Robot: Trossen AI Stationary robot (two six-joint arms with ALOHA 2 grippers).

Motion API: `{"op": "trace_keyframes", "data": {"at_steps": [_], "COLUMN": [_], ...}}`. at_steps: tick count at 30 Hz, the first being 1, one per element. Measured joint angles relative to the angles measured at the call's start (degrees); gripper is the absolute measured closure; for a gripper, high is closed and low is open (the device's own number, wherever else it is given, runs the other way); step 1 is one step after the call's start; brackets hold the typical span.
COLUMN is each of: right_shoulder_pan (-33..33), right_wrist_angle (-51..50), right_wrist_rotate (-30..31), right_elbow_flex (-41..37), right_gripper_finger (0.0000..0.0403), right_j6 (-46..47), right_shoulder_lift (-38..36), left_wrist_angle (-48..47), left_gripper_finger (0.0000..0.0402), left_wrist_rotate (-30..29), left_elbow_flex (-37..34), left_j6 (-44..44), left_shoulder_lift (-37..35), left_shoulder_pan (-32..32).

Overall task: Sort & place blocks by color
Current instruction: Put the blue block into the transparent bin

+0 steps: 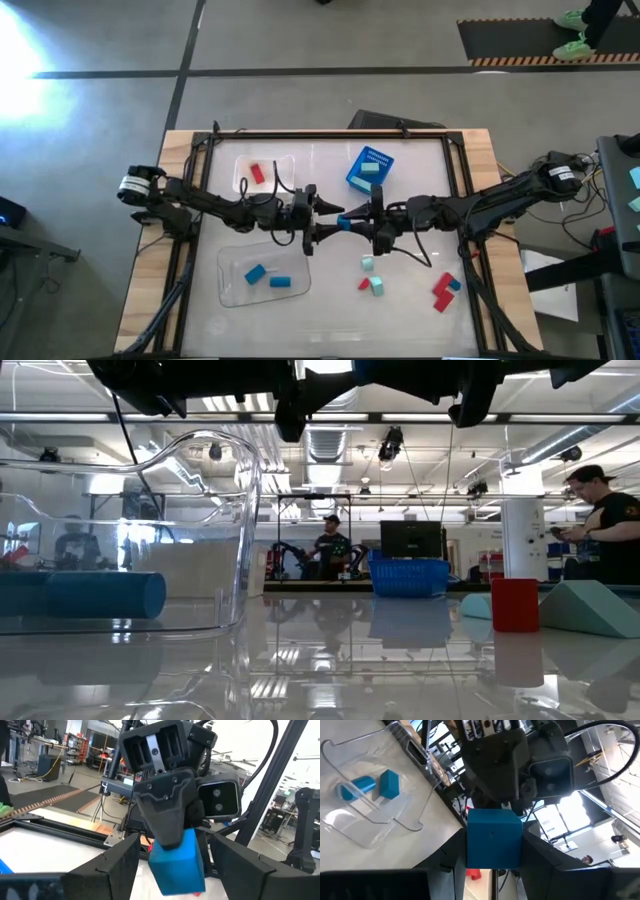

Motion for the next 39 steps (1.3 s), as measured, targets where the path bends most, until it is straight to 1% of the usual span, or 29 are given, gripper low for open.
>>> {"op": "trace_keyframes", "data": {"at_steps": [3,8,12,22,24,28,31,36,39], "right_shoulder_pan": [0.0,0.0,0.0,0.0,0.0,0.0,0.0,0.0,0.2], "right_wrist_angle": [0.7,1.2,3.6,4.4,4.3,4.5,4.5,3.6,3.4], "right_wrist_rotate": [0.0,0.0,0.0,0.1,0.1,0.5,0.5,0.6,2.5], "right_elbow_flex": [0.0,0.0,0.0,0.0,0.0,0.0,0.0,0.0,0.0], "right_gripper_finger": [0.0280,0.0280,0.0280,0.0279,0.0264,0.0217,0.0193,0.0178,0.0176], "right_j6": [-0.3,-0.5,0.4,0.0,0.0,0.8,1.1,1.2,1.5], "right_shoulder_lift": [0.6,0.9,1.1,1.1,1.1,1.2,1.1,1.1,1.1], "left_wrist_angle": [-0.3,-0.7,0.1,0.2,0.2,0.3,0.2,0.4,0.1], "left_gripper_finger": [0.0186,0.0221,0.0243,0.0251,0.0251,0.0252,0.0252,0.0252,0.0252], "left_wrist_rotate": [0.0,0.0,0.0,0.0,0.0,0.0,0.0,0.0,-0.4], "left_elbow_flex": [0.0,-0.2,-0.2,-0.1,-0.1,-0.1,-0.1,-0.5,-1.3], "left_j6": [0.0,-0.5,-0.6,0.5,0.6,1.1,1.1,1.1,1.6], "left_shoulder_lift": [0.0,0.0,-0.1,-0.2,-0.2,-0.2,-0.1,-0.3,-1.6], "left_shoulder_pan": [0.0,0.0,0.0,0.0,0.0,0.0,0.0,0.0,0.0]}}
